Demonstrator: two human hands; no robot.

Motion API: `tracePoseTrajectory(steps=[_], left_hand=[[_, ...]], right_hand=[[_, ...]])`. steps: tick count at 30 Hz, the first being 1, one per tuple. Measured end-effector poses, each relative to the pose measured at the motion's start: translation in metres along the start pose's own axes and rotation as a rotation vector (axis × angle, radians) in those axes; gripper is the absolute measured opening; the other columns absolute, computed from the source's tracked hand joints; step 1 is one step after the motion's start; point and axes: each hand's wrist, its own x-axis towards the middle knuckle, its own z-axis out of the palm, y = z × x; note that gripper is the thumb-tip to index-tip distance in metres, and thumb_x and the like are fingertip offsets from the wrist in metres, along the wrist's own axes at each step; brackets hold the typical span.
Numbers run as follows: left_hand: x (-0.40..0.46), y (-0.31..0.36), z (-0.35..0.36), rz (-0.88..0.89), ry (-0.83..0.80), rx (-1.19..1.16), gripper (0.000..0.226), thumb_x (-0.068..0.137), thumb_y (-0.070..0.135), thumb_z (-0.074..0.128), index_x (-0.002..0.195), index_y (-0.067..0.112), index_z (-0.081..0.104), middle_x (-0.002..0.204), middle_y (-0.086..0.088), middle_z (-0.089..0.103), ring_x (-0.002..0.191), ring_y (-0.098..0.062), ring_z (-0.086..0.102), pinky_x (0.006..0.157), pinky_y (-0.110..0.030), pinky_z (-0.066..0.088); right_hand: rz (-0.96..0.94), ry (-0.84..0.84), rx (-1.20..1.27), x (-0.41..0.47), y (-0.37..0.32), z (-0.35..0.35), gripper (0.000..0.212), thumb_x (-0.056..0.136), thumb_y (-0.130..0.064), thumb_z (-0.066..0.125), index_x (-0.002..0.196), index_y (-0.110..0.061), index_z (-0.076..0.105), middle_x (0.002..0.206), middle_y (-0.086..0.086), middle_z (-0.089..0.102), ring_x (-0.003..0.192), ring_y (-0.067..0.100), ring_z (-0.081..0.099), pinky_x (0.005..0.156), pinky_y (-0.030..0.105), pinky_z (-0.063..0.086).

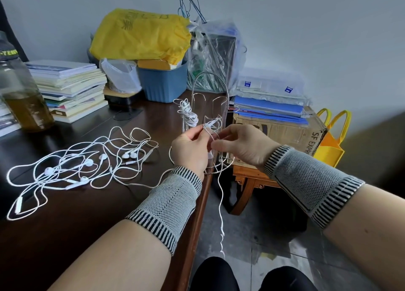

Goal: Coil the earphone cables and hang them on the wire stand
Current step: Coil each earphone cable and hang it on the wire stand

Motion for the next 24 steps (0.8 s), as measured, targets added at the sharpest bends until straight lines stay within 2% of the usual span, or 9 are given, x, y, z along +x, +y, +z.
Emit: tracePoseTrajectory(steps=[3,6,8,10,14,17,20,22,24], left_hand=[[0.000,0.000,0.000,-0.008,-0.009,-0.023,0.014,0.089,0.013,0.069,0.088,0.027,0.072,0.077,0.000,0.076,0.076,-0.022,0.073,0.076,-0.049,0.060],[0.001,0.000,0.000,-0.010,-0.012,-0.023,0.020,0.090,0.011,0.068,0.085,0.030,0.070,0.073,0.001,0.075,0.071,-0.016,0.073,0.075,-0.046,0.060],[0.001,-0.001,0.000,-0.003,-0.002,-0.022,0.018,0.089,0.011,0.068,0.089,0.028,0.072,0.072,0.002,0.075,0.067,-0.016,0.070,0.074,-0.044,0.060],[0.001,-0.001,0.000,-0.008,0.007,-0.028,0.016,0.088,0.010,0.068,0.094,0.025,0.072,0.072,0.002,0.074,0.068,-0.019,0.070,0.074,-0.042,0.060],[0.000,0.000,0.000,0.002,-0.008,-0.024,0.021,0.087,0.011,0.069,0.085,0.031,0.071,0.076,-0.004,0.075,0.077,-0.026,0.073,0.075,-0.043,0.060],[-0.002,0.002,0.000,-0.005,-0.020,-0.051,0.019,0.089,0.010,0.068,0.106,0.016,0.071,0.080,-0.004,0.076,0.077,-0.019,0.073,0.073,-0.036,0.060],[-0.005,0.003,0.001,-0.017,-0.033,-0.079,0.019,0.089,0.009,0.067,0.108,0.012,0.069,0.082,-0.004,0.075,0.076,-0.014,0.074,0.067,-0.026,0.057],[-0.006,0.003,0.001,-0.014,-0.038,-0.072,0.017,0.089,0.010,0.068,0.105,0.015,0.070,0.082,-0.002,0.076,0.077,-0.014,0.074,0.068,-0.027,0.057],[-0.006,0.003,0.001,-0.012,-0.047,-0.070,0.015,0.089,0.010,0.069,0.102,0.018,0.070,0.081,-0.001,0.076,0.078,-0.015,0.074,0.069,-0.028,0.057]], right_hand=[[0.019,0.075,0.029,-0.001,0.002,0.007,0.025,0.076,-0.025,0.079,0.093,-0.012,0.066,0.079,0.001,0.067,0.068,0.011,0.061,0.065,0.026,0.053],[0.103,0.022,0.415,-0.004,0.003,0.010,0.020,0.080,-0.009,0.074,0.093,-0.005,0.060,0.073,0.006,0.067,0.060,0.017,0.064,0.064,0.032,0.055],[0.141,-0.029,0.612,-0.006,0.001,0.011,0.020,0.082,-0.008,0.072,0.095,-0.005,0.058,0.072,0.007,0.067,0.055,0.018,0.062,0.058,0.030,0.055],[0.143,-0.057,0.686,-0.007,-0.001,0.011,0.021,0.082,-0.010,0.071,0.097,-0.005,0.057,0.069,0.008,0.067,0.049,0.014,0.058,0.049,0.025,0.050],[0.120,-0.039,0.653,-0.009,0.000,0.009,0.012,0.083,-0.006,0.070,0.088,-0.007,0.059,0.058,0.005,0.060,0.044,0.011,0.051,0.040,0.019,0.040],[0.121,-0.002,0.695,-0.007,0.006,0.008,0.009,0.086,-0.006,0.066,0.077,-0.006,0.063,0.050,0.002,0.050,0.044,0.013,0.044,0.044,0.022,0.037],[0.085,0.100,0.602,-0.006,0.010,0.005,0.013,0.087,-0.011,0.066,0.076,-0.006,0.068,0.044,-0.004,0.042,0.039,0.010,0.034,0.039,0.020,0.029],[0.014,0.199,0.411,-0.005,0.010,0.004,0.012,0.087,-0.014,0.068,0.078,-0.007,0.071,0.042,-0.009,0.049,0.037,0.006,0.040,0.039,0.017,0.034],[-0.036,0.274,0.292,-0.002,0.009,0.003,0.012,0.085,-0.017,0.071,0.074,-0.013,0.073,0.053,-0.003,0.059,0.050,0.011,0.049,0.052,0.022,0.044]])
